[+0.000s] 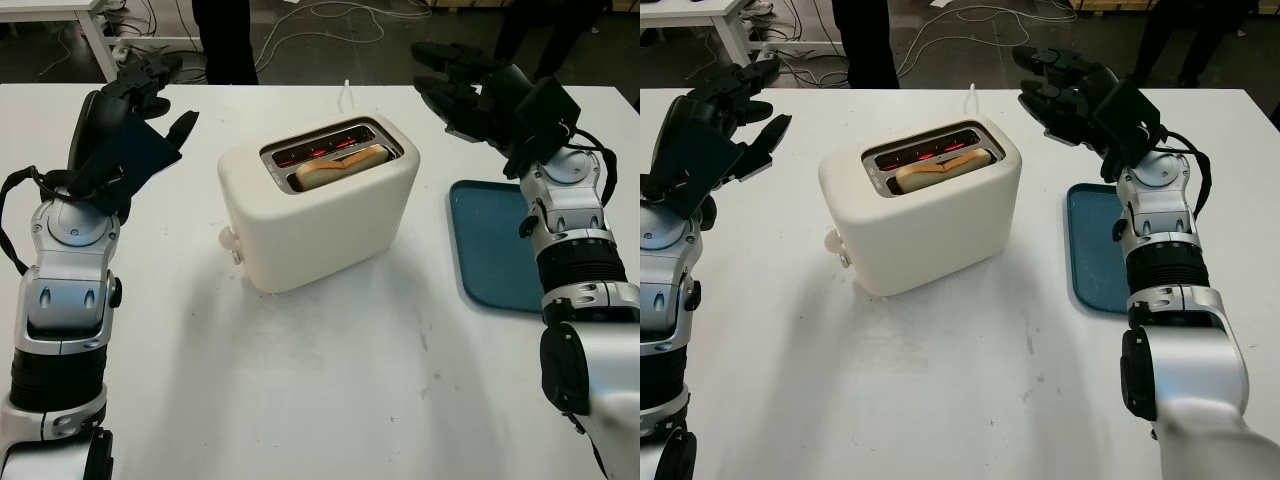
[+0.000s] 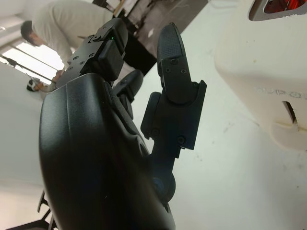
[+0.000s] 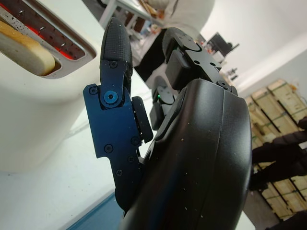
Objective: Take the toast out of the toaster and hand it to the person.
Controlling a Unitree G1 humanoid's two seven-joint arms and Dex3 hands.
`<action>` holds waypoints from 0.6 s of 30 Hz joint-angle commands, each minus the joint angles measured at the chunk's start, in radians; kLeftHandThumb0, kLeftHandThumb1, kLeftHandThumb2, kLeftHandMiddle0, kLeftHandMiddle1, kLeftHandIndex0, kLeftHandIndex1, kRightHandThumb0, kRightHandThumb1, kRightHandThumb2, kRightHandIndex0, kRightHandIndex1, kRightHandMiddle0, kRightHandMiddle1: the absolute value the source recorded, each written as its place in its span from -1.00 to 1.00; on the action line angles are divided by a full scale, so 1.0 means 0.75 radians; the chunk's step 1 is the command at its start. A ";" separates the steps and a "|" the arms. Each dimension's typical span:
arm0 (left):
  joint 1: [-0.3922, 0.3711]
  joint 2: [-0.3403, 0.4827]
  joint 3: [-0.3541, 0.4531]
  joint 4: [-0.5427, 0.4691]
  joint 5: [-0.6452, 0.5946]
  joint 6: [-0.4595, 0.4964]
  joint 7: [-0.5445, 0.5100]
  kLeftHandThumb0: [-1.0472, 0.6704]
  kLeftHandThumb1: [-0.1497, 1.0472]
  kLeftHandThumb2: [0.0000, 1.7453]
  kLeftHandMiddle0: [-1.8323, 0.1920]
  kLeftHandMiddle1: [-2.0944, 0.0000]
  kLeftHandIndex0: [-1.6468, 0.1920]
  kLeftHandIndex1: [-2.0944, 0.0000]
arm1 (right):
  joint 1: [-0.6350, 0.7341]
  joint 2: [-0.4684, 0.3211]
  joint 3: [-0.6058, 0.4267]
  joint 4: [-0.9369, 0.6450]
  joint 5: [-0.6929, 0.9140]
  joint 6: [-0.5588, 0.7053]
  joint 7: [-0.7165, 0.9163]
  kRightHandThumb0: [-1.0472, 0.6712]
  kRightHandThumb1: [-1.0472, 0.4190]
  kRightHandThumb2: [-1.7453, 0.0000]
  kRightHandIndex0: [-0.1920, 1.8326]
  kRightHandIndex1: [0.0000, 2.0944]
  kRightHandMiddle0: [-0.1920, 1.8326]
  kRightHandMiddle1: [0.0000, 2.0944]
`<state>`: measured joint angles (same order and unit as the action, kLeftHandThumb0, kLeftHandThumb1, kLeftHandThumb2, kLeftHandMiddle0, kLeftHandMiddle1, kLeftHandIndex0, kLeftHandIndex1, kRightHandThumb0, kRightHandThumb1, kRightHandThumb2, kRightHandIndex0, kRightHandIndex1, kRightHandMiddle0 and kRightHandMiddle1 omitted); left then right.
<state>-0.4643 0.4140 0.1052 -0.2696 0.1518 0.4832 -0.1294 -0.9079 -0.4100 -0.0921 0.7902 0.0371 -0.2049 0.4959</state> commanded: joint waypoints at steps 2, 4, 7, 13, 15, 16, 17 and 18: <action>-0.012 0.001 0.006 -0.003 0.002 -0.006 0.003 -0.35 0.79 -0.46 0.77 0.13 0.38 0.89 | 0.021 0.003 0.005 -0.022 0.004 0.032 -0.009 -0.52 -0.83 0.56 -0.44 -1.00 -0.37 -0.99; -0.012 -0.001 0.006 -0.005 0.003 -0.002 0.005 -0.34 0.79 -0.46 0.77 0.13 0.37 0.89 | 0.021 0.004 0.004 -0.027 0.007 0.041 -0.008 -0.51 -0.83 0.57 -0.45 -1.00 -0.38 -1.00; -0.014 -0.001 0.010 -0.010 -0.005 0.012 -0.001 -0.33 0.79 -0.45 0.78 0.14 0.38 0.89 | 0.024 0.003 0.004 -0.030 0.005 0.035 -0.010 -0.51 -0.83 0.56 -0.44 -0.99 -0.38 -0.99; -0.013 0.002 0.006 -0.010 0.001 0.005 0.002 -0.33 0.79 -0.46 0.77 0.14 0.38 0.89 | 0.021 0.000 0.008 -0.013 -0.005 0.011 -0.014 -0.53 -0.83 0.55 -0.43 -0.99 -0.37 -0.99; -0.013 -0.002 0.005 -0.012 0.005 0.013 0.007 -0.34 0.79 -0.47 0.76 0.14 0.37 0.88 | 0.021 0.001 0.007 -0.016 -0.002 0.022 -0.010 -0.53 -0.83 0.55 -0.43 -0.99 -0.37 -0.99; -0.014 -0.003 0.006 -0.010 0.004 0.014 0.007 -0.34 0.79 -0.47 0.76 0.14 0.37 0.88 | 0.021 0.001 0.007 -0.016 -0.003 0.020 -0.009 -0.53 -0.83 0.55 -0.43 -0.99 -0.37 -0.99; -0.014 -0.003 0.007 -0.008 0.001 0.012 0.005 -0.34 0.79 -0.47 0.76 0.15 0.37 0.89 | 0.022 0.001 0.007 -0.016 -0.003 0.018 -0.009 -0.53 -0.83 0.55 -0.43 -0.99 -0.37 -0.99; -0.014 -0.001 0.007 -0.006 0.001 0.008 0.003 -0.33 0.79 -0.47 0.76 0.15 0.37 0.89 | 0.022 0.003 0.005 -0.018 0.001 0.024 -0.008 -0.53 -0.83 0.55 -0.43 -0.99 -0.37 -0.99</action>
<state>-0.4643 0.4140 0.1053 -0.2697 0.1514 0.4848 -0.1294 -0.9034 -0.4100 -0.0917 0.7827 0.0346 -0.1884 0.4947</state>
